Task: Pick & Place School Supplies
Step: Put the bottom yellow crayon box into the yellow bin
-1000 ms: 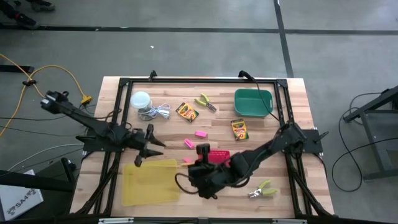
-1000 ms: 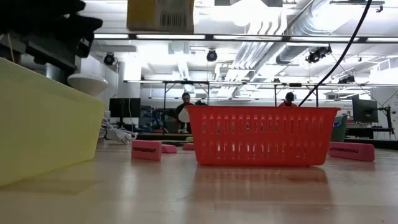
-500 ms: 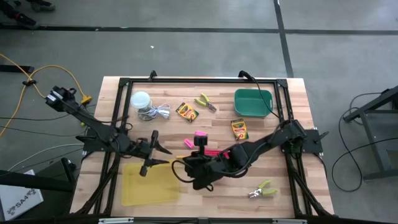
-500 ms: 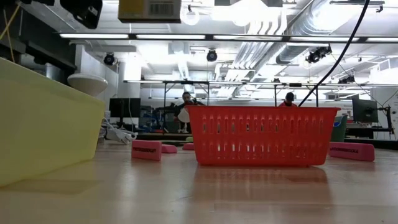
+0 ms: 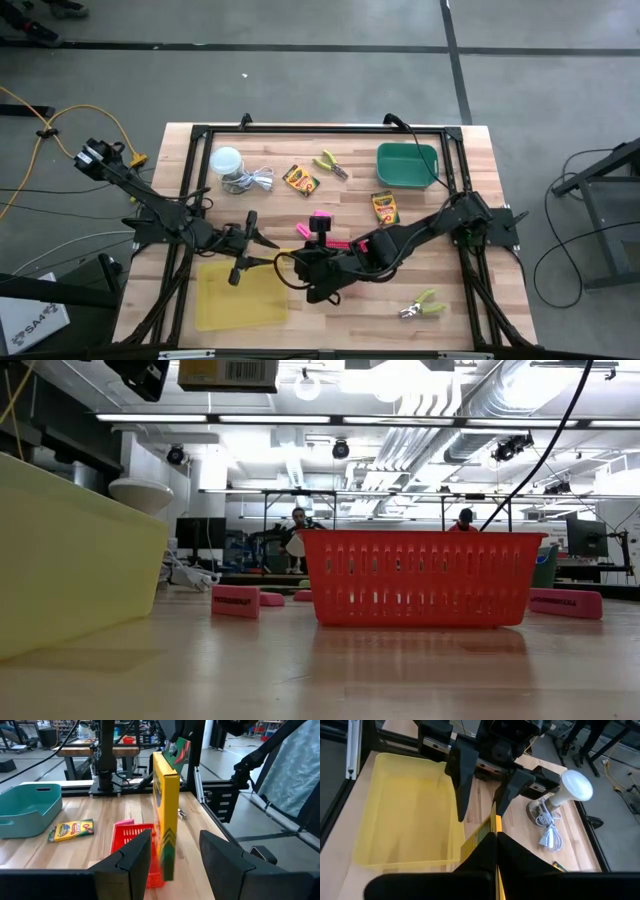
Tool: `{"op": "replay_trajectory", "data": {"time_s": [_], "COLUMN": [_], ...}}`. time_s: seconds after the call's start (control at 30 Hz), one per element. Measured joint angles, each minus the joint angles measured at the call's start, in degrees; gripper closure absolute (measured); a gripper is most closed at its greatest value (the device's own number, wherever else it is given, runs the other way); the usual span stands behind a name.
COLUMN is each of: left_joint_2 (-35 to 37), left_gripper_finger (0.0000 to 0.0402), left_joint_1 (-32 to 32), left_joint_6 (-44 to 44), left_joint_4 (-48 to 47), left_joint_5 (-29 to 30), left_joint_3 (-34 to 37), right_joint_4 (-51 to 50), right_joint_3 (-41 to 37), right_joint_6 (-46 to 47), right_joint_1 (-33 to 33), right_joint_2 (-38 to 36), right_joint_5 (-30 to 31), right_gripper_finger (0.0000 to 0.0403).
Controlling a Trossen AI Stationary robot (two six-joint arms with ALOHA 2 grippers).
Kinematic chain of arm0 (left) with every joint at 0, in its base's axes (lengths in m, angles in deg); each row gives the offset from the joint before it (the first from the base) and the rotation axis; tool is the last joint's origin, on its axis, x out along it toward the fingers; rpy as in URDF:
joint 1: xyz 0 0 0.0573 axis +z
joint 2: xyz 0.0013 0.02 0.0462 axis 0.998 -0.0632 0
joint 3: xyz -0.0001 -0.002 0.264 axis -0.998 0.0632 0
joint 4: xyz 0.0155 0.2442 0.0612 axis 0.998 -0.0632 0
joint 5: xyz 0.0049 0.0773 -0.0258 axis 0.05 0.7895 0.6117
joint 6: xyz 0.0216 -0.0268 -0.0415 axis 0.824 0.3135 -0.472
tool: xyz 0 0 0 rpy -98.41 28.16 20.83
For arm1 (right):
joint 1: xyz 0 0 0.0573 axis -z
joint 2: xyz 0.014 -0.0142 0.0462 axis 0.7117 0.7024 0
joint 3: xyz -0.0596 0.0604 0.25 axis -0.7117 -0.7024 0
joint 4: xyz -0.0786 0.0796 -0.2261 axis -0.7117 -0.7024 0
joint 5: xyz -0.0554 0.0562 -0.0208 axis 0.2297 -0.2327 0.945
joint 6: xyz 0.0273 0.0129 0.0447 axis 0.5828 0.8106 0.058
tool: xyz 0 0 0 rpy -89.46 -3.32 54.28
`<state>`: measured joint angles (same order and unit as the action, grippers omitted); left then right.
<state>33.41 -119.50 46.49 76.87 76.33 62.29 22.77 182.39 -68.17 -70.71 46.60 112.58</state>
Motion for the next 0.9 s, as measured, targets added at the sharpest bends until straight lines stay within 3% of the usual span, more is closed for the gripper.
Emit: {"op": "replay_trajectory", "data": {"time_s": [0.9], "left_joint_2": [0.0], "left_gripper_finger": [0.0246], "left_joint_1": [0.0], "left_joint_6": [1.4], "left_joint_4": [1.9], "left_joint_5": [2.5], "left_joint_3": [0.0], "right_joint_4": [8.5], "right_joint_3": [0.0], "right_joint_6": [-6.8], "right_joint_1": [3.0], "right_joint_2": [0.0], "right_joint_5": [-5.5], "right_gripper_finger": [0.04]}}
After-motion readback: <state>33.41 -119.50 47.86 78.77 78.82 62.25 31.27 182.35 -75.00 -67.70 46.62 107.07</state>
